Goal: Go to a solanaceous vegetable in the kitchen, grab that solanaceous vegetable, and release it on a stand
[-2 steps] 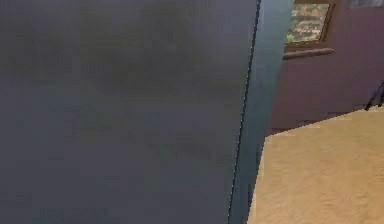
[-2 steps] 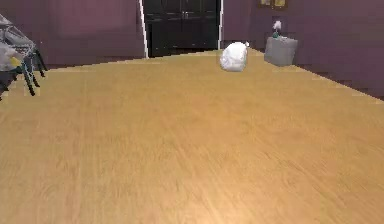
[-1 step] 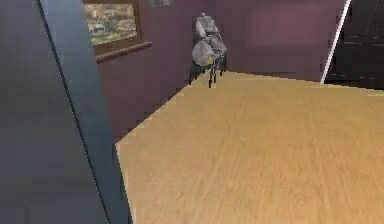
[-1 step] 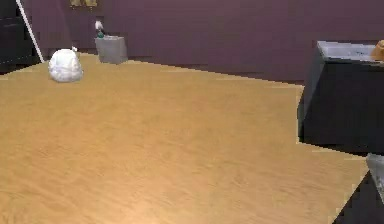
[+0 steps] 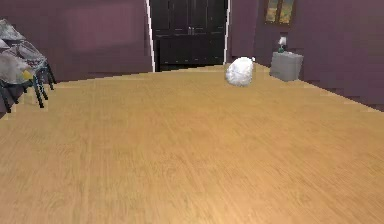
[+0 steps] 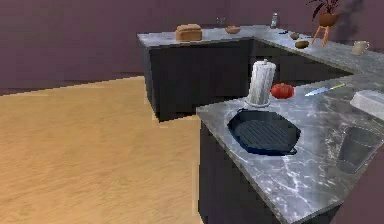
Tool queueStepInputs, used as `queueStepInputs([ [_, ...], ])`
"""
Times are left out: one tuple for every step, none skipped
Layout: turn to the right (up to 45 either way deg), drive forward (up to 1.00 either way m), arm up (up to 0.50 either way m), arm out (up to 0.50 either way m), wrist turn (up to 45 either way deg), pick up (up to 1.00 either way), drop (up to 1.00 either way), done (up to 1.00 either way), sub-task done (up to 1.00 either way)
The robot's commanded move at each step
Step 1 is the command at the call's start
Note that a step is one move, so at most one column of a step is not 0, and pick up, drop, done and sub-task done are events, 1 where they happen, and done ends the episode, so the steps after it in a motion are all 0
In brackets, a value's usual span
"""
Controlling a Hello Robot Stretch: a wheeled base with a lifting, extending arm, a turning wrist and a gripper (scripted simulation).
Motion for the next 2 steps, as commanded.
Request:
queueStepInputs([
  [0.0,0.2,0.0,0.0,0.0,0.0,0.0,0.0,0.0],
  [45.0,0.0,0.0,0.0,0.0,0.0,0.0,0.0,0.0],
])
